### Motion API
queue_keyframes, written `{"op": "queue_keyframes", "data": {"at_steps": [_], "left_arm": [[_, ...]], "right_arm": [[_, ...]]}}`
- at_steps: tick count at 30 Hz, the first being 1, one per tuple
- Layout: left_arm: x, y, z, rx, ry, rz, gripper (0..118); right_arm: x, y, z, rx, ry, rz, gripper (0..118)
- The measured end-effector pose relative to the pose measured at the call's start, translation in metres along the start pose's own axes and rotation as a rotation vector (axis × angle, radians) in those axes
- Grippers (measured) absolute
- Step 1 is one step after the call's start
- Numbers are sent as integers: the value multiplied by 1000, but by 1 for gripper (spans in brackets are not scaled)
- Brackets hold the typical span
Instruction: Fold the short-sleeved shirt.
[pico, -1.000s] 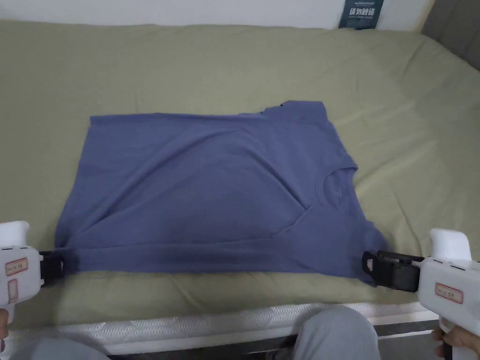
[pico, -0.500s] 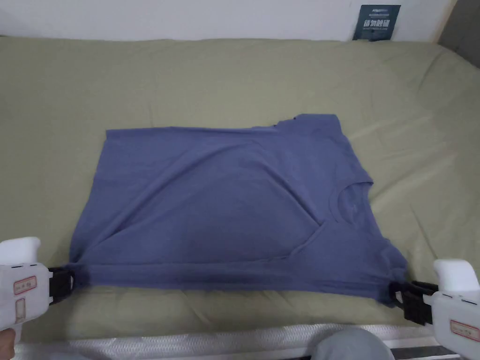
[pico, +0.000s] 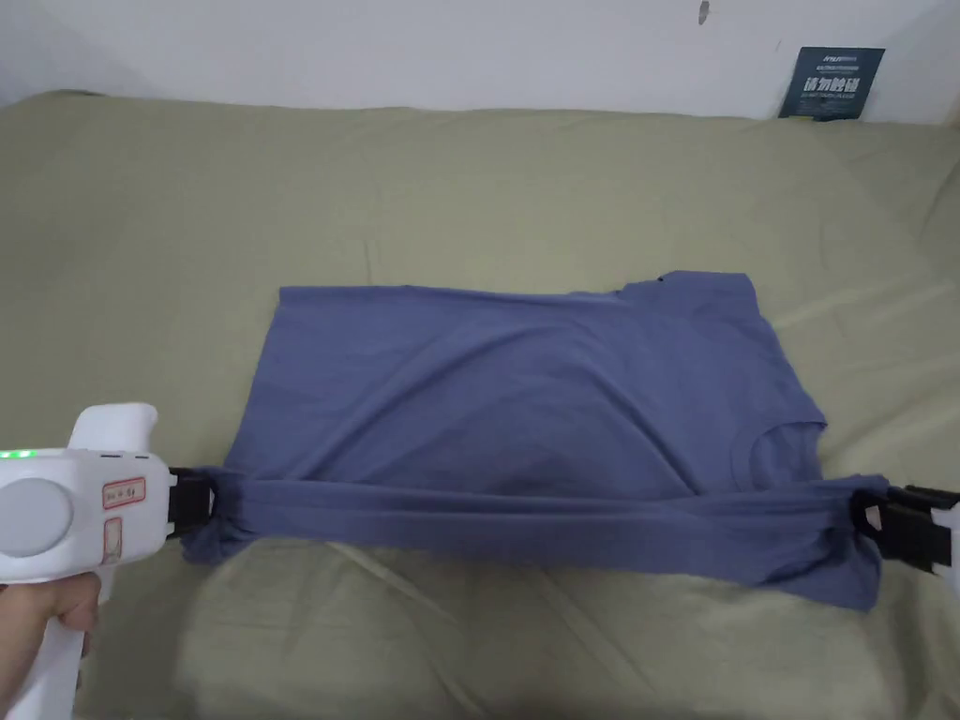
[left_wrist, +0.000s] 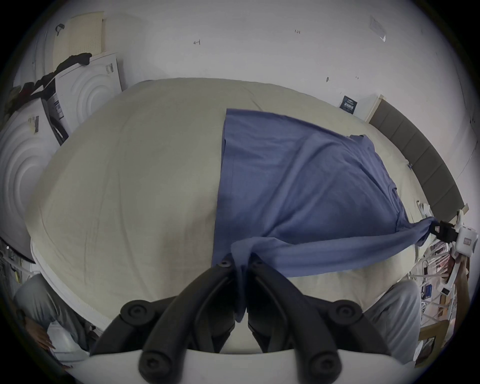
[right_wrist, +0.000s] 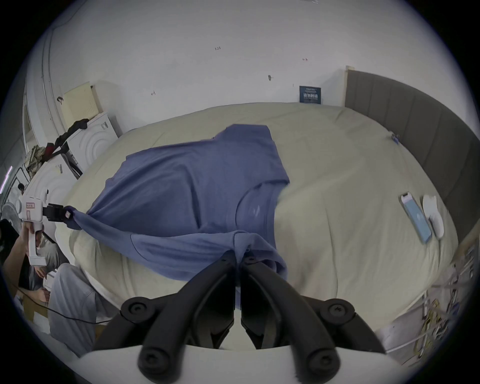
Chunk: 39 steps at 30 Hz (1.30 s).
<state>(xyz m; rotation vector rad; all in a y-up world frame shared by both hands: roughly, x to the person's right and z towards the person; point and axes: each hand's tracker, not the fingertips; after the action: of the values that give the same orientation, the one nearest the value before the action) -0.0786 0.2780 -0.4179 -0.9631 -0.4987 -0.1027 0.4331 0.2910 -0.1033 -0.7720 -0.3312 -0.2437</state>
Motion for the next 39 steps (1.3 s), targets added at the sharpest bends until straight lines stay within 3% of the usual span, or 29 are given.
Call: {"op": "queue_keyframes", "data": {"at_steps": [8, 15, 16, 17, 18, 19, 20, 23, 27, 29, 30, 31, 32, 33, 36, 39], "left_arm": [[4, 61, -54, -23, -1, -6, 4], [4, 75, -98, -74, 7, 25, 5], [2, 75, -101, -70, -3, 38, 12], [1, 74, -102, -63, -13, 59, 35], [0, 72, -102, -58, -17, 61, 77], [-1, 69, -101, -54, -20, 61, 118], [-1, 65, -101, -53, -14, 55, 116], [-2, 50, -71, -4, 27, 43, 115], [-2, 30, -44, 43, 37, 58, 113], [-1, 14, -27, 74, 58, 60, 102], [1, 9, -20, 81, 58, 59, 83], [2, 2, -13, 82, 59, 56, 39], [3, -5, -11, 85, 67, 61, 7], [-5, -10, -14, 91, 87, 67, 0], [-17, -19, -21, 71, 52, 98, 0], [-2, -27, -20, 53, 64, 90, 0]], "right_arm": [[3, 59, -75, -62, -41, 42, 5], [9, 70, -128, -134, -81, 41, 6], [11, 69, -131, -149, -71, 13, 12], [10, 68, -133, -158, -71, -15, 29], [11, 67, -133, -156, -89, -19, 58], [11, 63, -129, -134, -97, -20, 99], [11, 59, -124, -119, -87, -36, 117], [11, 48, -101, -62, -62, -107, 117], [1, 26, -70, -53, -55, -105, 117], [-6, 12, -53, -22, -49, -89, 115], [-8, 6, -47, -5, -49, -84, 107], [-11, 0, -40, 0, -45, -78, 69], [-15, -6, -37, 2, -62, -70, 24], [-17, -13, -33, 13, -87, -67, 1], [-16, -24, -29, -10, -35, -85, 1], [-17, -33, -31, -17, -56, -67, 1]]}}
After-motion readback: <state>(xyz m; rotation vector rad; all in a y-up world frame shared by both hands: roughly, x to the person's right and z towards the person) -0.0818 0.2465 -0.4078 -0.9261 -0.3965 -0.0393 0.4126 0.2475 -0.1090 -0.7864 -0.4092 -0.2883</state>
